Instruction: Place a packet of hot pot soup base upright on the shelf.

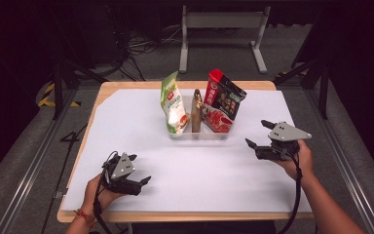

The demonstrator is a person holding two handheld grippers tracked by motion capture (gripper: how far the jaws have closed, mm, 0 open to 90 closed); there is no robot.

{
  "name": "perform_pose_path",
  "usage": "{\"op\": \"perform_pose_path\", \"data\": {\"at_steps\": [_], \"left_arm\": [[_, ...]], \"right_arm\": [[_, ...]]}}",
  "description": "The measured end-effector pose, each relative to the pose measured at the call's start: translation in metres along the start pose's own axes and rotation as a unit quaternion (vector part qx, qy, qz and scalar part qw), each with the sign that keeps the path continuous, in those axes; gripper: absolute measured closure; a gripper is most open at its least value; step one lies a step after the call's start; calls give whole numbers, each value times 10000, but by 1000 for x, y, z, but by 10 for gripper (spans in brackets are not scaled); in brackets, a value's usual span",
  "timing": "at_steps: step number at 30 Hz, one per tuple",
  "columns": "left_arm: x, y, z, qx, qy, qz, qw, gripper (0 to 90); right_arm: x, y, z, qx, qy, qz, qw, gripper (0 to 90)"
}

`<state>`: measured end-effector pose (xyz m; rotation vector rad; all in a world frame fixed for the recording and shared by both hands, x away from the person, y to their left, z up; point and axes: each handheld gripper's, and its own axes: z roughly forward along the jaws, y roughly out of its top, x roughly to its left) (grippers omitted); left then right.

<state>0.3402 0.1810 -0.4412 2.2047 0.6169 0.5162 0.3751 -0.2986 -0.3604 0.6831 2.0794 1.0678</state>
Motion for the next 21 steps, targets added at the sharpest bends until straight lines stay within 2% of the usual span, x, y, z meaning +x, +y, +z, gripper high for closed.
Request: {"op": "perform_pose_path", "data": {"at_steps": [2, 4, 7, 12, 17, 21], "left_arm": [[0, 0, 0, 10, 3, 23, 10000, 137], [0, 0, 0, 12, 0, 22, 10000, 137], [0, 0, 1, 23, -7, 23, 10000, 137], [-1, 0, 1, 31, -15, 16, 10000, 137], [-1, 0, 1, 35, -18, 9, 10000, 137], [-1, 0, 1, 36, -20, 10, 10000, 137]], "right_arm": [[2, -2, -2, -25, -40, -7, 10000, 210], [6, -7, -6, -204, -58, -77, 9997, 223], [9, -13, -8, -136, -38, -85, 9999, 216], [8, -22, -12, -194, 40, 108, 9997, 214], [12, -30, -14, -150, 66, 52, 9999, 210], [15, -36, -19, -247, 150, 77, 9996, 212]]}}
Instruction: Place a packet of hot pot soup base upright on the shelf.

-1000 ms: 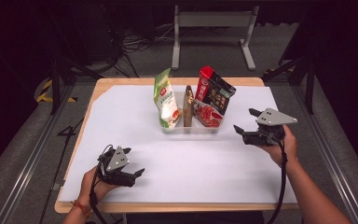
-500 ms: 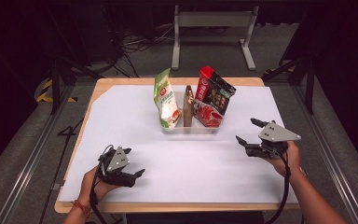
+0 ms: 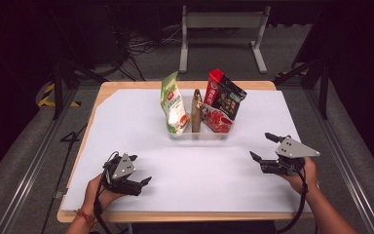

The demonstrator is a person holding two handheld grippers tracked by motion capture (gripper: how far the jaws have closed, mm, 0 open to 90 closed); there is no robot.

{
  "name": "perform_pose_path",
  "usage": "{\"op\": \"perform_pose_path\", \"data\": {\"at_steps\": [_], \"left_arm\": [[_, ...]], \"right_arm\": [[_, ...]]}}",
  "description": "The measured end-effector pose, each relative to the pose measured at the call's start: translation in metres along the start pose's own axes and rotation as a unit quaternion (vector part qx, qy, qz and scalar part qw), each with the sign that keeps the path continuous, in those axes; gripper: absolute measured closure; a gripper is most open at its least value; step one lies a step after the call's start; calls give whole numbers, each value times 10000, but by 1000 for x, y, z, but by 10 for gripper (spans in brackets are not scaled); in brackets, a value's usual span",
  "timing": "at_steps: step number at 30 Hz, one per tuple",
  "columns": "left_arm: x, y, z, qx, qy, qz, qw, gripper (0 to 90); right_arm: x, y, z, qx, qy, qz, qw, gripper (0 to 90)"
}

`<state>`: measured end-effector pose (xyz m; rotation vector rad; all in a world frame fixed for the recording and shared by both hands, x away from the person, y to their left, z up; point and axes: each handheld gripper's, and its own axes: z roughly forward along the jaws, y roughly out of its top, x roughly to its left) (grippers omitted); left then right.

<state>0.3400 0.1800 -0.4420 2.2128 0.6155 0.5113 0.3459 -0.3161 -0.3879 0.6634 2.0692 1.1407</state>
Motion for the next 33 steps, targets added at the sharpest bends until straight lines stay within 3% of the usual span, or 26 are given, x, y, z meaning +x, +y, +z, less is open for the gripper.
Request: {"op": "perform_pose_path", "data": {"at_steps": [9, 18, 24, 33], "left_arm": [[-1, 0, 1, 27, -9, 25, 10000, 136], [-1, 0, 2, 49, -27, 25, 10000, 135], [-2, 1, 3, 58, -30, 24, 10000, 135], [-1, 4, 6, 52, -63, 62, 9999, 134]], "right_arm": [[6, -14, -9, 23, 53, -33, 10000, 210], [4, -28, -18, 42, 21, 88, 10000, 210], [7, -37, -22, 158, -18, 3, 9999, 210], [3, -52, -32, 225, -56, 252, 9994, 207]]}}
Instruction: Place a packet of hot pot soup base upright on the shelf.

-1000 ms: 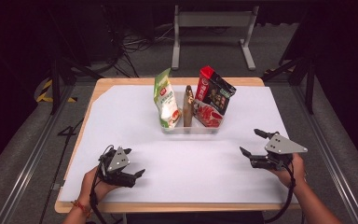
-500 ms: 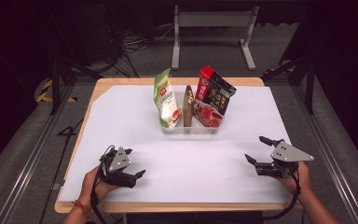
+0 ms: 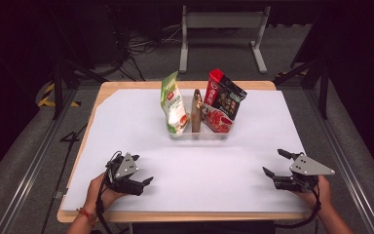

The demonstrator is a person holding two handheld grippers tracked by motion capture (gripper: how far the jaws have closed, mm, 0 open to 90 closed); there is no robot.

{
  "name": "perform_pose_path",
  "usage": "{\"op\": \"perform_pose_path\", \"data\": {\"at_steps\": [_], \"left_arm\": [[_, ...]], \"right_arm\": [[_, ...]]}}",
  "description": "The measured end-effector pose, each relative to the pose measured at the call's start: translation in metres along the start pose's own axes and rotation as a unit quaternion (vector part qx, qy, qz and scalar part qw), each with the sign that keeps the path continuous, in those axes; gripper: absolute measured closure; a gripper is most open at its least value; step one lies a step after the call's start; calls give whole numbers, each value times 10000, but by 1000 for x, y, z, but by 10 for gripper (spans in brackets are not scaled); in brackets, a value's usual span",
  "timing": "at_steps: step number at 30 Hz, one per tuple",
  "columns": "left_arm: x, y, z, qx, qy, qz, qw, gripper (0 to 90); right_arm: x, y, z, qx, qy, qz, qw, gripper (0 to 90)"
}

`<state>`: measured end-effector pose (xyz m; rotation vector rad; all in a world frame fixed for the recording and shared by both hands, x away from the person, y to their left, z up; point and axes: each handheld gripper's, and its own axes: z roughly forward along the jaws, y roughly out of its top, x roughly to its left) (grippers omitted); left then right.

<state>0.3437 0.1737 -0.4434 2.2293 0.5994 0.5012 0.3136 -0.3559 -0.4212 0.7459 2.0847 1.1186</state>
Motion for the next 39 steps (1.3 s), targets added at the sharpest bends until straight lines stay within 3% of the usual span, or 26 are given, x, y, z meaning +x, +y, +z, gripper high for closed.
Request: {"op": "perform_pose_path", "data": {"at_steps": [8, 24, 39], "left_arm": [[2, 3, 3, -22, -23, 4, 10000, 133], [4, 7, 8, -49, -65, 39, 10000, 132], [4, 7, 9, -35, -96, 88, 9999, 132]], "right_arm": [[1, -13, -8, 56, 9, 143, 9999, 206], [7, -17, -13, 131, 79, 35, 9999, 198], [9, -15, -13, 165, -33, -65, 9998, 198]]}}
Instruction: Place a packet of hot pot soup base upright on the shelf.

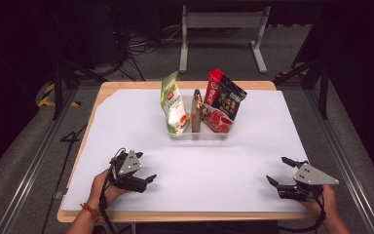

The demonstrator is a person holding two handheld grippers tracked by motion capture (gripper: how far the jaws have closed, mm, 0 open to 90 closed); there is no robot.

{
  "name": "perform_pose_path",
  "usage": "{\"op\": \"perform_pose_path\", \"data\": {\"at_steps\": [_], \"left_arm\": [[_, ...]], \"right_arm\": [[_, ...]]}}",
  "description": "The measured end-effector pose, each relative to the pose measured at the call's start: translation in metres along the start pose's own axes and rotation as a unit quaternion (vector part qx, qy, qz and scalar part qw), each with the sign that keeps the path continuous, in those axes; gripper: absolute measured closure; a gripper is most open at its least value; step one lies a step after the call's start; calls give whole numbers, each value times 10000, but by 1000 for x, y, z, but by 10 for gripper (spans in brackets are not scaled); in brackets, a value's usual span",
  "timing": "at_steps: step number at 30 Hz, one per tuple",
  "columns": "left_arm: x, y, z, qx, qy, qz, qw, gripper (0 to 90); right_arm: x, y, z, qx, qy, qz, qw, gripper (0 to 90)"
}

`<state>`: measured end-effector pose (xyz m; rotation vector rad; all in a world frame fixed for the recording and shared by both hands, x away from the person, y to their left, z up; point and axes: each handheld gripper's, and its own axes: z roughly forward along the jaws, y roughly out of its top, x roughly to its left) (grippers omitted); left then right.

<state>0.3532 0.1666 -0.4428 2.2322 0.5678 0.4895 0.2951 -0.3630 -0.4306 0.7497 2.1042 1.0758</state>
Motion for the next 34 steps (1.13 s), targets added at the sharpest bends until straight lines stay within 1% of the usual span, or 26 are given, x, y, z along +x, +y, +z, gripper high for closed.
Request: {"op": "perform_pose_path", "data": {"at_steps": [5, 11, 16, 21, 27, 29, 34], "left_arm": [[0, 0, 1, 7, 9, -24, 10000, 131], [-1, 0, 1, 13, 19, -22, 10000, 131], [1, -1, 1, 15, 18, -94, 10000, 131], [1, 0, 1, 23, 33, -33, 10000, 131], [1, -1, 1, 23, 28, -43, 10000, 132], [1, -1, 0, 16, 42, -8, 10000, 132], [2, 0, 1, 9, 45, -8, 10000, 132]], "right_arm": [[0, -1, 2, 43, -1, -26, 10000, 198], [0, -1, 2, 29, -13, -42, 10000, 198], [0, -1, 3, 34, -10, -16, 10000, 198], [-1, -2, 4, 65, -13, -47, 10000, 198], [-1, -1, 4, 46, -3, -48, 10000, 198], [-1, -1, 4, 42, 5, -32, 10000, 198], [-3, -2, 4, 28, -12, 50, 10000, 197]]}}
